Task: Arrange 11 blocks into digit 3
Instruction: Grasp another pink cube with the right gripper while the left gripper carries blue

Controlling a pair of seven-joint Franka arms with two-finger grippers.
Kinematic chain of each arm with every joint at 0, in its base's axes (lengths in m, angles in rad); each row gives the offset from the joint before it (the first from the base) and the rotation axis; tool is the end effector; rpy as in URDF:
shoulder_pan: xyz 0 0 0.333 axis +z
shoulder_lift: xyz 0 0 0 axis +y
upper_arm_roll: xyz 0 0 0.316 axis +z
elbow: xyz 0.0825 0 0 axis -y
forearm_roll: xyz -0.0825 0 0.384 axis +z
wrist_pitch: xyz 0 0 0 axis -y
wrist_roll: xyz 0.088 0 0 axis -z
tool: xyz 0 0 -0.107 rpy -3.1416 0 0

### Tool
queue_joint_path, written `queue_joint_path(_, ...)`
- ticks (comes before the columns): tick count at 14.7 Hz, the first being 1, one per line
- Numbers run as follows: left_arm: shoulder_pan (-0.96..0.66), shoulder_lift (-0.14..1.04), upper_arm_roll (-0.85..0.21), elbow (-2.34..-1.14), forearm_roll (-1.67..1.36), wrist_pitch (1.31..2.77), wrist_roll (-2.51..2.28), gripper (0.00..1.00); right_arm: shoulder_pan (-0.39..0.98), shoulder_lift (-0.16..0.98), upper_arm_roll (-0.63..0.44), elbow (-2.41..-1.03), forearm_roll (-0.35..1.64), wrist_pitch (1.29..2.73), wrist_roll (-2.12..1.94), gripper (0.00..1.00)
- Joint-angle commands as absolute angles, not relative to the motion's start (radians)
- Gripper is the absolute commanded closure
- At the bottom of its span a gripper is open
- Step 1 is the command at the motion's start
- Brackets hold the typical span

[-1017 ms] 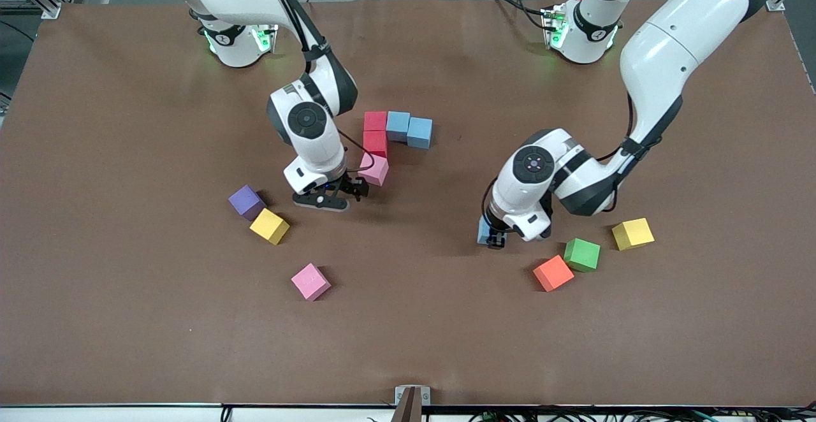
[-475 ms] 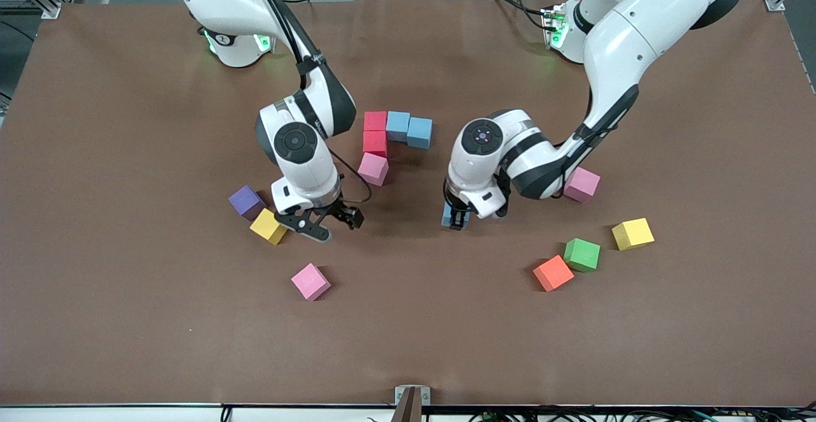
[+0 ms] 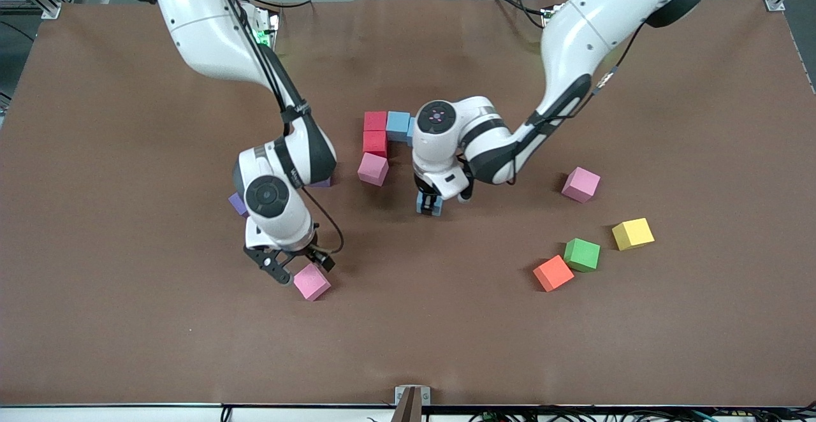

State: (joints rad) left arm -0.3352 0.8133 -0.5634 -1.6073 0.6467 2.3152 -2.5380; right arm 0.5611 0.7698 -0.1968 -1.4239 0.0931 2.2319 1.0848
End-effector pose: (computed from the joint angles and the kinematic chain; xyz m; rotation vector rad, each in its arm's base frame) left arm 0.4830 -0.5006 0.2067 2.3872 1.9271 0.1127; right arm 0.6723 0.2899 0.2495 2.9299 -1.0993 0.1248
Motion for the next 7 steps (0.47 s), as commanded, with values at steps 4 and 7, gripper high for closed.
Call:
queue_joint_path(4,-0.528,0.907,-0.446,-1.460,0.562,2.299,-2.542,0.43,0.534,0.920,-0.181,-1.189,0.127,2.158,1.131,0.00)
queue_joint_path(7,-0.554,0.919,-0.446,-1.460,0.543,2.301,-2.551,0.43,0.525,0.953,-0.183,-1.155,0.127,2.164,1.118,0.00)
